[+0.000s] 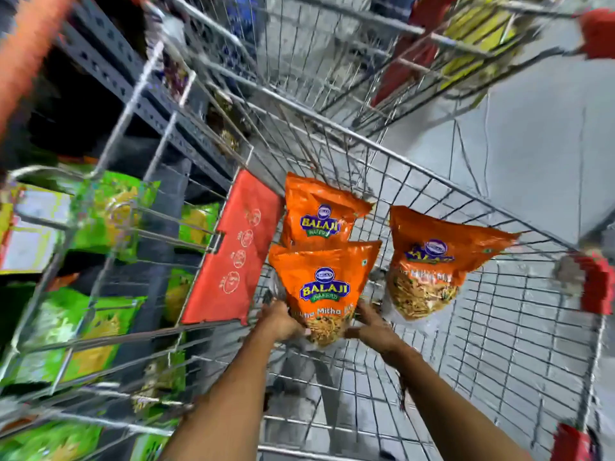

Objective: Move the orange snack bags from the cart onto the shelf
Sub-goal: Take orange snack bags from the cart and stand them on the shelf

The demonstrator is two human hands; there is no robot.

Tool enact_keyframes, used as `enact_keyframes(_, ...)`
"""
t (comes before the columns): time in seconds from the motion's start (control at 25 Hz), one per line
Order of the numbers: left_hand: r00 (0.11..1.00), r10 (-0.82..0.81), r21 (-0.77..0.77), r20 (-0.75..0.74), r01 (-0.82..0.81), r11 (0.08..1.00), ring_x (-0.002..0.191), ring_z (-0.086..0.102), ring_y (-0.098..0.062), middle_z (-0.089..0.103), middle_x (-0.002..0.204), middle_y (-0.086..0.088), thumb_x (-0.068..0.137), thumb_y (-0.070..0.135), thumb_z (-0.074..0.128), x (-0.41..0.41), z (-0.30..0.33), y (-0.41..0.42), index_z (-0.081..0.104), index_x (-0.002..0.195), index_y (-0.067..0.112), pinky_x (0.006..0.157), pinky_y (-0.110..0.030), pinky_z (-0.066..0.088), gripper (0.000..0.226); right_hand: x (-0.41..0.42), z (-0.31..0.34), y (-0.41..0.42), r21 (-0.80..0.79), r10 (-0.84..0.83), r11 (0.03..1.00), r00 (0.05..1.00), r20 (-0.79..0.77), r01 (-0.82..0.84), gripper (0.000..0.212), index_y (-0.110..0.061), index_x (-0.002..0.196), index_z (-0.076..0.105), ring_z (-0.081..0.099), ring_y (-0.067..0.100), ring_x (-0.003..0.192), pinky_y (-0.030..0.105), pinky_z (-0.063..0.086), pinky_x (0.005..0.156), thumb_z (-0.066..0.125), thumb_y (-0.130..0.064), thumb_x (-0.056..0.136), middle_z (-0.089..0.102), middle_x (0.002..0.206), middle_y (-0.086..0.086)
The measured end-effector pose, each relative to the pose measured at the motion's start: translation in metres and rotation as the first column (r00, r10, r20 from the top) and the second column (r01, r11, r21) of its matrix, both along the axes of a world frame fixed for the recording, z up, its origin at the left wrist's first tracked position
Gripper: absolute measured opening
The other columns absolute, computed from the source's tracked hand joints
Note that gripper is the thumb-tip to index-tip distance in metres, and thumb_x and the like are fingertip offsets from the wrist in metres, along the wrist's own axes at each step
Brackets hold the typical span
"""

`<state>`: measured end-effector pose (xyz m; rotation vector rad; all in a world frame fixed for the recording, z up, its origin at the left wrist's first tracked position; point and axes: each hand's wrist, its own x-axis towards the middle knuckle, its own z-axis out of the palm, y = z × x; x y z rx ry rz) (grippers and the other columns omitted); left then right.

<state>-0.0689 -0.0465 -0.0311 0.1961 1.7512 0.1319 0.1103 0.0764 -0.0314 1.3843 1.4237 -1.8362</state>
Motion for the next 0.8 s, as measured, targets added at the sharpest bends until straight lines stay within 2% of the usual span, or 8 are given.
enact_keyframes(0.12, 0.993, 0.096, 0.011, 0.067, -0.097, 0.995, 0.112, 0.058, -0.021, 0.062, 0.129, -0.008, 0.065, 0.006, 0.084, 0.008, -0.017, 0.0, 0.054, 0.128, 0.008, 0.09, -0.023, 0.043, 0.07, -0.005, -0.018, 0.005, -0.102, 0.067, 0.993, 0.997, 0.044, -0.062, 0.072, -0.019, 0.138, 0.041, 0.05, 0.022, 0.122, 0.038, 0.045, 0.1, 0.062, 0.014, 0.078, 0.056, 0.128, 0.003)
enact_keyframes(0.24, 0.97, 0.183, 0.013, 0.161, -0.187, 0.982, 0.112, 0.057, -0.018, 0.059, 0.132, -0.003, 0.063, 0.006, 0.085, 0.005, -0.017, -0.001, 0.052, 0.128, 0.009, 0.101, -0.032, 0.046, 0.073, -0.005, -0.022, 0.008, -0.126, 0.084, 0.989, 0.996, 0.033, -0.079, 0.063, -0.025, 0.123, 0.049, 0.054, 0.023, 0.116, 0.038, 0.048, 0.098, 0.062, 0.016, 0.077, 0.062, 0.12, 0.002)
enact_keyframes(0.32, 0.982, 0.112, 0.024, 0.155, -0.117, 0.993, 0.122, 0.056, -0.024, 0.058, 0.137, -0.005, 0.061, 0.017, 0.088, 0.0, -0.013, -0.001, 0.051, 0.132, 0.013, 0.108, -0.039, 0.043, 0.079, -0.005, -0.013, 0.009, -0.145, 0.056, 0.988, 0.998, 0.011, -0.054, 0.061, -0.031, 0.116, 0.051, 0.056, 0.028, 0.119, 0.039, 0.049, 0.098, 0.065, 0.014, 0.077, 0.063, 0.122, 0.006)
enact_keyframes(0.48, 0.992, 0.037, 0.072, 0.117, -0.046, 0.996, 0.119, 0.058, -0.026, 0.062, 0.132, -0.009, 0.073, 0.014, 0.079, -0.013, 0.019, 0.005, 0.054, 0.127, 0.009, 0.108, -0.037, 0.043, 0.06, -0.007, 0.019, 0.009, -0.157, 0.003, 0.987, 0.998, -0.068, -0.014, 0.057, -0.012, 0.129, 0.049, 0.054, 0.035, 0.125, 0.041, 0.05, 0.099, 0.067, 0.01, 0.081, 0.062, 0.129, 0.015)
enact_keyframes(0.56, 0.994, 0.053, 0.157, 0.091, -0.067, 0.985, 0.114, 0.058, -0.022, 0.06, 0.13, -0.004, 0.077, 0.011, 0.075, -0.024, 0.05, 0.007, 0.052, 0.127, 0.007, 0.104, -0.032, 0.044, 0.055, -0.015, 0.054, 0.009, -0.129, -0.054, 0.991, 0.991, -0.125, 0.038, 0.051, -0.01, 0.127, 0.05, 0.056, 0.033, 0.122, 0.031, 0.05, 0.09, 0.069, 0.006, 0.081, 0.062, 0.125, 0.008)
enact_keyframes(0.64, 0.992, 0.119, 0.289, 0.045, -0.127, 0.949, 0.114, 0.057, -0.02, 0.059, 0.13, -0.004, 0.077, 0.009, 0.074, -0.038, 0.095, 0.006, 0.051, 0.126, 0.006, 0.099, -0.026, 0.043, 0.054, -0.026, 0.103, 0.005, -0.083, -0.125, 0.991, 0.97, -0.21, 0.11, 0.044, -0.019, 0.117, 0.045, 0.058, 0.015, 0.103, 0.026, 0.043, 0.089, 0.067, 0.001, 0.085, 0.057, 0.113, -0.004)
enact_keyframes(0.72, 0.978, 0.207, 0.454, 0.006, -0.187, 0.871, 0.115, 0.058, -0.02, 0.062, 0.126, -0.006, 0.072, 0.014, 0.08, -0.052, 0.146, -0.004, 0.056, 0.115, 0.017, 0.101, -0.028, 0.043, 0.049, -0.035, 0.145, -0.004, -0.012, -0.164, 0.985, 0.924, -0.345, 0.17, 0.05, -0.025, 0.118, 0.04, 0.052, -0.001, 0.091, 0.019, 0.042, 0.082, 0.07, -0.003, 0.085, 0.053, 0.107, -0.013)
enact_keyframes(0.8, 0.946, 0.317, 0.599, -0.063, -0.218, 0.77, 0.103, 0.066, -0.017, 0.071, 0.108, -0.003, 0.059, 0.028, 0.088, -0.065, 0.192, -0.017, 0.058, 0.103, 0.026, 0.097, -0.034, 0.051, 0.054, -0.049, 0.176, -0.013, 0.044, -0.172, 0.976, 0.873, -0.456, 0.215, 0.044, -0.018, 0.119, 0.048, 0.057, -0.002, 0.094, 0.016, 0.042, 0.078, 0.071, -0.004, 0.085, 0.057, 0.11, -0.016)
